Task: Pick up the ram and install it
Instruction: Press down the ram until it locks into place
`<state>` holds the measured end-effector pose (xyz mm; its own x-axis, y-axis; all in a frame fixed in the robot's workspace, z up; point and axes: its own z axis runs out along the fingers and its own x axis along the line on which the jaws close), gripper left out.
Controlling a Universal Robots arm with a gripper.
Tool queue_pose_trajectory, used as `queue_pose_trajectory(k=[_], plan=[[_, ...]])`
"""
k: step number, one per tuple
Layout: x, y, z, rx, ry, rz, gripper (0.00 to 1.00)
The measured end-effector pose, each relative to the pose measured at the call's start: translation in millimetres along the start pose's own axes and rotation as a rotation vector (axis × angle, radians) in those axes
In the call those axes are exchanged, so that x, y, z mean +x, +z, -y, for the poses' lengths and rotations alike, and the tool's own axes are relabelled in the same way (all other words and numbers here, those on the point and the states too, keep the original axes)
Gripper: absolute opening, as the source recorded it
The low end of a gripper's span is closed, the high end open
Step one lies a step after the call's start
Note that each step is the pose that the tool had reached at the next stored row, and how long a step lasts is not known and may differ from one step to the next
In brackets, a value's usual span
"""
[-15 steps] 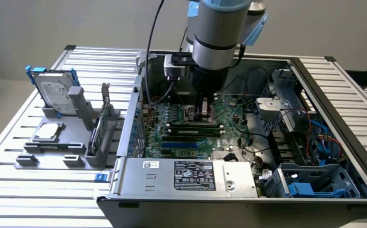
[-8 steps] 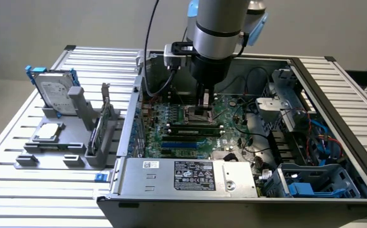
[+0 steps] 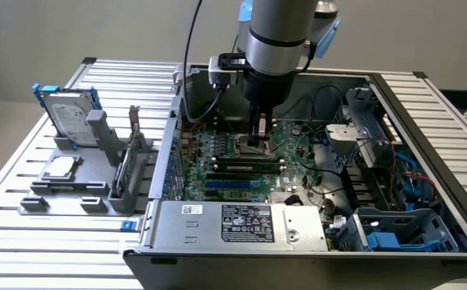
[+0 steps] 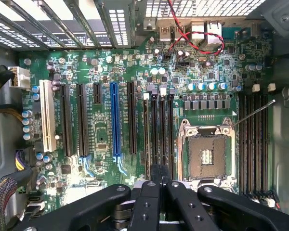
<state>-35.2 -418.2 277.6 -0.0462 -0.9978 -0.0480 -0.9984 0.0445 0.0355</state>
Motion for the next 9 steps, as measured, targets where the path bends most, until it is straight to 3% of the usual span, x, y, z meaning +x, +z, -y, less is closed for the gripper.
queue_pose_trajectory(k=[9], plan=[[0.0,0.0,0.0,0.0,0.0,-0.0001,0.11]])
